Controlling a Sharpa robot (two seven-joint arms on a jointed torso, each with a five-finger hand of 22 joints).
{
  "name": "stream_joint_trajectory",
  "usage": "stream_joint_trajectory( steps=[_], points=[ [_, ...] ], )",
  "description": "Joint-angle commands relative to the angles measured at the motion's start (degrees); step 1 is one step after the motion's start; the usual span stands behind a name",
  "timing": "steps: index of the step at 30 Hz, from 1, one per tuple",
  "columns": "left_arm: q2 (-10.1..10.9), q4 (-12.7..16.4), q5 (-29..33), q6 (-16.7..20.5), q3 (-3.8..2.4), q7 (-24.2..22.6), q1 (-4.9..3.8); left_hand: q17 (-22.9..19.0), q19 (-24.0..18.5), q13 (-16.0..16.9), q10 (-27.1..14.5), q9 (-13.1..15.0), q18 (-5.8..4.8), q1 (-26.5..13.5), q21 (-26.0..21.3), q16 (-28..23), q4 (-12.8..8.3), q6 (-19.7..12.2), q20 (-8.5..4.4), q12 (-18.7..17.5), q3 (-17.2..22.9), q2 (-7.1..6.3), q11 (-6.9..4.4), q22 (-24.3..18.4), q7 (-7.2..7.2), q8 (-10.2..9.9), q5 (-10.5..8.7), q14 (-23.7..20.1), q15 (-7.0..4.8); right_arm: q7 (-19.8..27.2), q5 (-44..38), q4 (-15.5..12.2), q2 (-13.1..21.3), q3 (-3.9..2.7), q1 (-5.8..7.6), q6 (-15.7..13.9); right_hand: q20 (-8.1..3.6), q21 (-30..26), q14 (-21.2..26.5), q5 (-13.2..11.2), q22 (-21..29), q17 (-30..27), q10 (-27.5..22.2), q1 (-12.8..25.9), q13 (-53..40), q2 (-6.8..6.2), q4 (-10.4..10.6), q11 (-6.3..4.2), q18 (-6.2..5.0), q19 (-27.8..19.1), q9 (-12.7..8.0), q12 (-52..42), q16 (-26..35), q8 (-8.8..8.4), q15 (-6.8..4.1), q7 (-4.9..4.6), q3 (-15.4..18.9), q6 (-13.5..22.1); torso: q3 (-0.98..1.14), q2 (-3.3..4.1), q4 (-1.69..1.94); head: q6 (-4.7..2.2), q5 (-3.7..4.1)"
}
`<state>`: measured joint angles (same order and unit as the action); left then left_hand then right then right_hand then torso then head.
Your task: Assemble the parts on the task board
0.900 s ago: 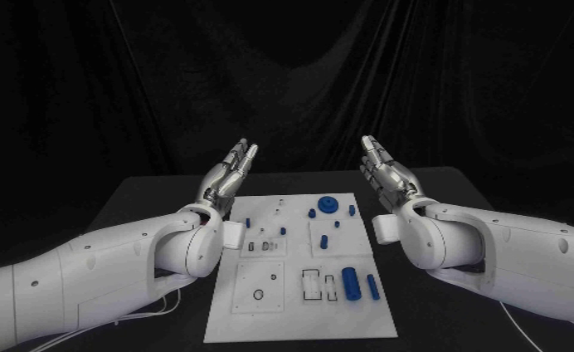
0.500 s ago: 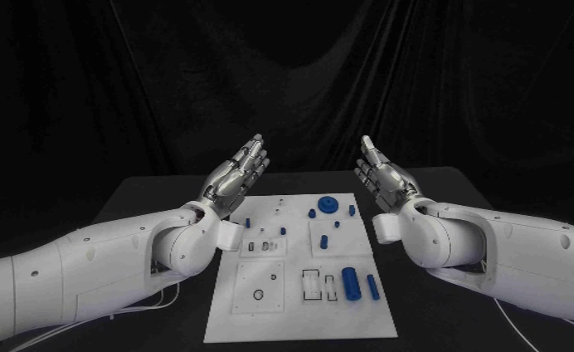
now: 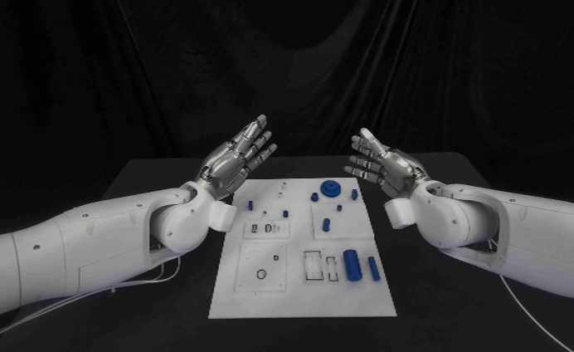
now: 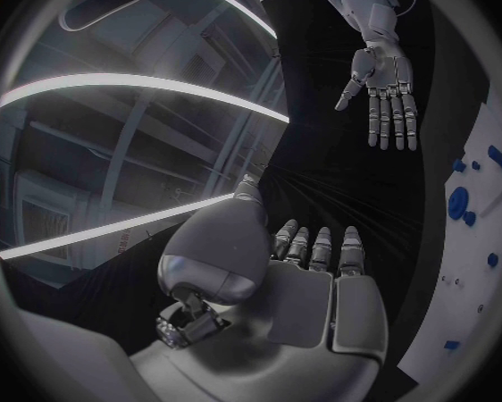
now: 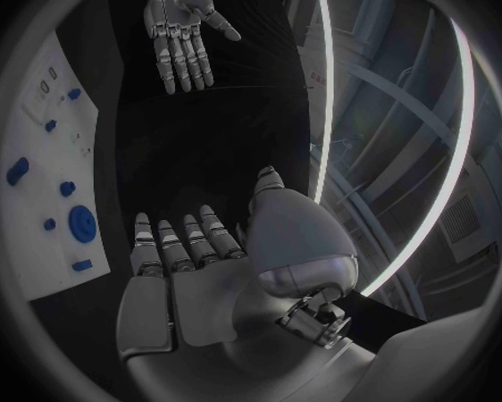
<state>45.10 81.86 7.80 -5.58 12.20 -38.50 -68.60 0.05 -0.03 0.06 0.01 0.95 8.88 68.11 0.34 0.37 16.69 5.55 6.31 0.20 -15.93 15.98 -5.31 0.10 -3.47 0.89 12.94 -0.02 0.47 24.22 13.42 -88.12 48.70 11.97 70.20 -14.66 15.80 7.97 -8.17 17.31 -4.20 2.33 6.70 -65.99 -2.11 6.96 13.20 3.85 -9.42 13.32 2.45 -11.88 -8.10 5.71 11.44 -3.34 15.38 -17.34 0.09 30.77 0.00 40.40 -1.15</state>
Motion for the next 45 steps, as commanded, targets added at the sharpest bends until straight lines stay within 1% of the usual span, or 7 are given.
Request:
stream_joint_trajectory(
  steps=[1,4,11,18,20,29,45],
  points=[
    [0.3,-0.1,0.4,-3.6,-0.05,-3.2,0.12,0.0,0.0,-0.1,0.0,0.1,0.77,1.0,-0.3,-0.4,0.0,0.5,0.67,-0.2,0.3,-0.05,-0.18,-0.1,0.16,0.4,0.51,0.0,0.64,-4.7,-6.9,0.6,0.0,-0.07,0.66,6.0,0.95,4.1,-6.8,1.7,-1.8,1.0,2.8,-2.6,-0.4,-0.21,-1.8,1.89,1.21,8.4,0.3,-3.0,-4.9,0.92,1.94,-1.01,-0.3,-2.9,-0.04,-0.03,0.03,0.96,-0.22],
    [0.8,-0.2,0.0,-3.7,-0.05,-3.1,0.17,0.0,0.0,-0.1,0.0,0.2,0.91,1.4,-0.3,-0.4,0.0,0.8,1.02,-0.2,0.3,-0.20,-0.01,-0.1,0.33,0.5,0.90,0.0,0.91,-6.1,-11.5,1.2,0.0,-0.08,1.69,5.8,0.78,10.9,-26.5,5.8,-4.2,3.4,8.7,-8.4,-1.0,-0.35,-6.1,4.03,1.21,24.1,0.6,-9.0,-15.5,1.93,1.52,-1.83,-1.0,-6.6,-0.03,0.00,-0.02,1.73,-0.47],
    [2.2,0.1,-0.5,-3.8,-0.05,-2.5,0.19,0.0,0.0,-0.1,0.0,0.2,1.10,2.3,-0.3,-0.4,-0.1,1.3,1.48,-0.2,0.4,-0.39,0.56,-0.1,0.78,0.6,1.89,0.0,1.07,-12.0,-36.7,2.9,-0.7,-0.08,6.67,2.7,-5.07,17.8,-52.5,5.4,-5.9,4.6,27.2,-17.6,-1.4,0.30,-13.1,4.38,-1.09,45.3,1.7,-16.8,-20.6,6.17,-7.11,-4.56,-1.7,-22.8,0.00,0.16,-0.07,3.58,-1.11],
    [3.7,0.6,-4.1,-3.7,-0.06,-2.4,0.16,0.0,0.0,-0.1,0.0,0.3,1.23,3.5,-0.3,-0.4,0.0,2.0,2.15,-0.2,0.6,-0.56,0.85,-0.1,1.17,0.7,3.64,0.0,1.76,-19.3,-75.1,4.1,-2.3,-0.08,11.51,4.6,-10.76,26.7,-69.9,-1.6,-10.5,9.5,39.2,-21.2,-1.3,-0.66,-15.3,1.75,-1.12,58.9,1.5,-11.9,-28.2,6.05,-12.32,-2.20,-3.5,-29.6,-0.05,0.47,0.14,5.46,-1.49],
    [4.1,0.9,-5.5,-3.7,-0.06,-2.5,0.13,0.0,0.0,-0.1,0.0,0.4,1.27,4.3,-0.3,-0.4,0.0,2.5,2.48,-0.2,0.7,-0.68,1.19,-0.1,1.51,0.8,4.97,0.0,2.07,-21.3,-86.4,4.1,-2.9,-0.08,12.59,5.7,-11.37,28.1,-71.4,-6.6,-11.5,11.1,41.0,-21.0,-1.4,-1.29,-14.8,1.07,-1.03,60.1,1.6,-9.5,-29.8,5.67,-13.02,-0.87,-4.6,-30.8,-0.03,0.79,0.15,5.73,-1.55],
    [4.9,2.4,-8.1,-4.1,-0.07,-2.1,-0.04,0.0,0.1,0.0,0.1,0.4,1.29,6.8,-0.2,-0.4,0.0,3.4,3.60,-0.2,1.3,-0.82,1.95,0.0,2.24,0.8,7.99,0.0,3.40,-26.1,-110.9,3.8,-4.3,-0.09,14.10,7.5,-13.35,32.8,-75.3,-5.6,-15.3,15.3,50.7,-19.9,-1.4,-4.61,-11.3,-0.71,-1.13,64.9,2.3,-1.7,-32.9,3.56,-14.63,2.16,-10.8,-34.4,-0.21,3.25,0.83,5.93,-2.16],
    [9.2,8.7,-10.8,-3.1,-0.08,-3.1,-0.26,0.0,0.0,0.0,0.1,0.5,1.14,7.7,-0.3,-0.4,-0.2,3.9,3.98,-0.2,1.6,-0.67,3.33,-0.1,3.43,0.9,9.12,0.0,3.78,-27.9,-119.2,5.7,-5.9,-0.09,13.38,3.1,-13.46,38.2,-74.6,-7.8,-21.1,18.6,49.7,-17.8,-1.6,-10.32,-7.7,-0.72,-1.04,63.5,2.5,7.4,-39.9,-0.48,-14.92,0.58,-18.8,-33.3,-0.95,7.46,3.06,5.03,-0.38]
  ],
)
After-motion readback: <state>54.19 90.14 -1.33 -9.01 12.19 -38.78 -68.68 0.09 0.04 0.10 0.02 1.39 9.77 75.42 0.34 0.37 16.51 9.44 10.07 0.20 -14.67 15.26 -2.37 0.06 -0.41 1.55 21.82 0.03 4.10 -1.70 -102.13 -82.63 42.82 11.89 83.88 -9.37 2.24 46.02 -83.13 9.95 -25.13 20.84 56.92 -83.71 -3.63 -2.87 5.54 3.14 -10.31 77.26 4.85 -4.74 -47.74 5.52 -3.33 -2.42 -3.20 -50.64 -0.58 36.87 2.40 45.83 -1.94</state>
